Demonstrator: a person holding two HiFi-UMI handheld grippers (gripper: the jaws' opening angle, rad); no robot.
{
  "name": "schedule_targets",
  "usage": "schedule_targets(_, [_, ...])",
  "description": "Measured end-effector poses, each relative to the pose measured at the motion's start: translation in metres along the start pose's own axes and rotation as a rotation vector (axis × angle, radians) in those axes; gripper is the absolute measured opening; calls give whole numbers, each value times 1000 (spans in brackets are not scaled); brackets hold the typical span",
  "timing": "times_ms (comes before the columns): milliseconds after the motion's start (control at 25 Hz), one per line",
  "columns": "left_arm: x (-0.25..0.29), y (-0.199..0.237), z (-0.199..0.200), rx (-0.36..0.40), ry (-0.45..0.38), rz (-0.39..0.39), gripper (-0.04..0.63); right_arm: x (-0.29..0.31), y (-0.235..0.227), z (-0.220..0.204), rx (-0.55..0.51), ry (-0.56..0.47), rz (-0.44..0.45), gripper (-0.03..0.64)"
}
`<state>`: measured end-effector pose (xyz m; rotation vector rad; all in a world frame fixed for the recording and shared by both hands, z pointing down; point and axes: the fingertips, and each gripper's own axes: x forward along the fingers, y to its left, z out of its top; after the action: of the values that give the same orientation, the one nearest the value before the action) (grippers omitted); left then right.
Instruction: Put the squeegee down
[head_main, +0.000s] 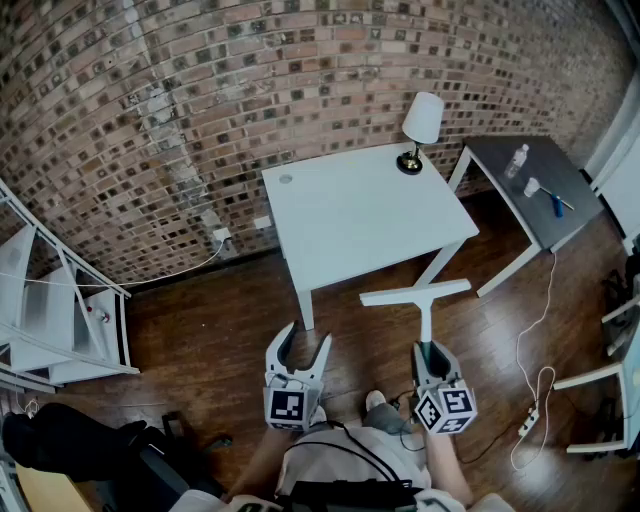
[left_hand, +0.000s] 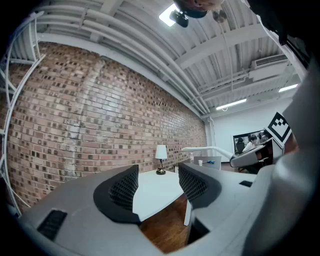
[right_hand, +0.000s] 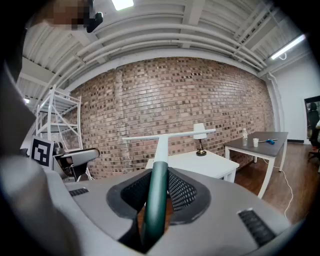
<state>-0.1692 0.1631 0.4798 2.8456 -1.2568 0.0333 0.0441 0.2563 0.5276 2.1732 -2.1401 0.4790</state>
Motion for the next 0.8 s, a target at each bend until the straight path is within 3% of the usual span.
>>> schedule_targets(120, [11, -3, -10, 45, 0, -25, 249, -3, -24, -2, 37, -8, -40, 115])
schedule_targets(320, [43, -22, -17, 25, 11, 11, 249, 5, -80, 13, 41, -43, -61, 114])
schedule_targets(560, [103, -54, -32, 3, 25, 95, 249, 25, -161, 32, 59, -46, -9, 115])
schedule_targets(800, [141, -68, -16, 54, 47, 203, 249, 56, -217, 43, 94, -11, 63, 114])
